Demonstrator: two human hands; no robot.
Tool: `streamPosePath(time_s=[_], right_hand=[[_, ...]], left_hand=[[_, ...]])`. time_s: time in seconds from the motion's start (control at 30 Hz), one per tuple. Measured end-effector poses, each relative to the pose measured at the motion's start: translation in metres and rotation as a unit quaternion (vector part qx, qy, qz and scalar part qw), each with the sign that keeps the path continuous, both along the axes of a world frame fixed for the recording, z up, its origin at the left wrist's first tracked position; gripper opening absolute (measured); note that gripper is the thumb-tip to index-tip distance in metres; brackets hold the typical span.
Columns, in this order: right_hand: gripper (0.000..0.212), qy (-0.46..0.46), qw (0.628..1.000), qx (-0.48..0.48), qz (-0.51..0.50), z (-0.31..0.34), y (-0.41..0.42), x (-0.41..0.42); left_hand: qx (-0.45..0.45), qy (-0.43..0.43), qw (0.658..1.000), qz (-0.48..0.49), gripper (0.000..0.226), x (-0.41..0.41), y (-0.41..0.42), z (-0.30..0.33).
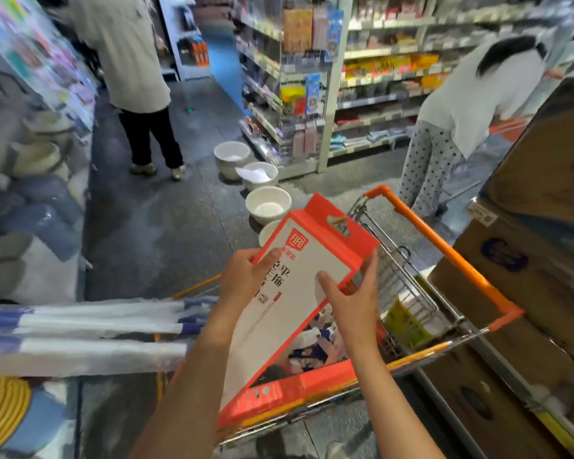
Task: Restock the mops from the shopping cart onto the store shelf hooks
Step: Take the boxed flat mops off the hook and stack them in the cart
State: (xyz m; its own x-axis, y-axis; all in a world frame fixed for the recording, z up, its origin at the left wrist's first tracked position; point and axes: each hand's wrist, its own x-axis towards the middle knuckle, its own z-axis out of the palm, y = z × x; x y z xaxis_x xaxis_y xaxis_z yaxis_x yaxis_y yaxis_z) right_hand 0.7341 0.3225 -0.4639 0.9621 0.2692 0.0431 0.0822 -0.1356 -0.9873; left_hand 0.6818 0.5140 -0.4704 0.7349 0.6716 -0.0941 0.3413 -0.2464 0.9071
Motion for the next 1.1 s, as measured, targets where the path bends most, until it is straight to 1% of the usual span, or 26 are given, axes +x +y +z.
streamPosePath(time_s=[0.13, 0.23, 0.3, 0.4, 0.43, 0.5, 0.6, 0.7, 0.77, 0.83, 0.93, 1.1], right_hand=[[0.088, -0.017, 0.998, 0.041, 0.047, 0.014, 0.015, -0.026], [0.096, -0.020, 0.997, 0.027, 0.075, 0.016, 0.022, -0.042], [0.095, -0.016, 0.994, 0.027, 0.109, 0.022, 0.025, -0.053], [0.091, -0.037, 0.986, 0.035, 0.159, 0.029, 0.030, -0.068], [0.089, -0.050, 0.984, 0.034, 0.170, 0.035, 0.032, -0.073], [0.081, -0.059, 0.979, 0.043, 0.192, 0.043, 0.038, -0.080], [0.069, -0.058, 0.975, 0.074, 0.202, 0.055, 0.045, -0.091], [0.061, -0.075, 0.965, 0.107, 0.228, 0.067, 0.047, -0.101], [0.060, -0.082, 0.958, 0.126, 0.245, 0.078, 0.050, -0.108], [0.063, -0.094, 0.951, 0.143, 0.256, 0.090, 0.052, -0.116], [0.067, -0.114, 0.939, 0.161, 0.281, 0.108, 0.053, -0.124], [0.067, -0.136, 0.915, 0.183, 0.333, 0.131, 0.052, -0.135]], left_hand=[[0.026, -0.060, 0.997, 0.048, 0.039, -0.030, -0.006, 0.037], [0.034, -0.088, 0.988, 0.122, 0.038, -0.048, -0.006, 0.063], [0.037, -0.121, 0.977, 0.169, 0.040, -0.061, -0.005, 0.079], [0.049, -0.156, 0.963, 0.216, 0.055, -0.083, -0.008, 0.103], [0.050, -0.173, 0.957, 0.226, 0.056, -0.091, -0.010, 0.111], [0.050, -0.205, 0.947, 0.243, 0.054, -0.104, -0.014, 0.125], [0.052, -0.208, 0.940, 0.266, 0.054, -0.122, -0.019, 0.142], [0.059, -0.202, 0.938, 0.276, 0.058, -0.140, -0.022, 0.156], [0.043, -0.242, 0.935, 0.258, 0.062, -0.155, -0.024, 0.162], [0.025, -0.287, 0.930, 0.227, 0.061, -0.170, -0.030, 0.167], [0.027, -0.306, 0.930, 0.204, 0.055, -0.193, -0.042, 0.170], [0.021, -0.324, 0.921, 0.215, 0.036, -0.225, -0.056, 0.162]])
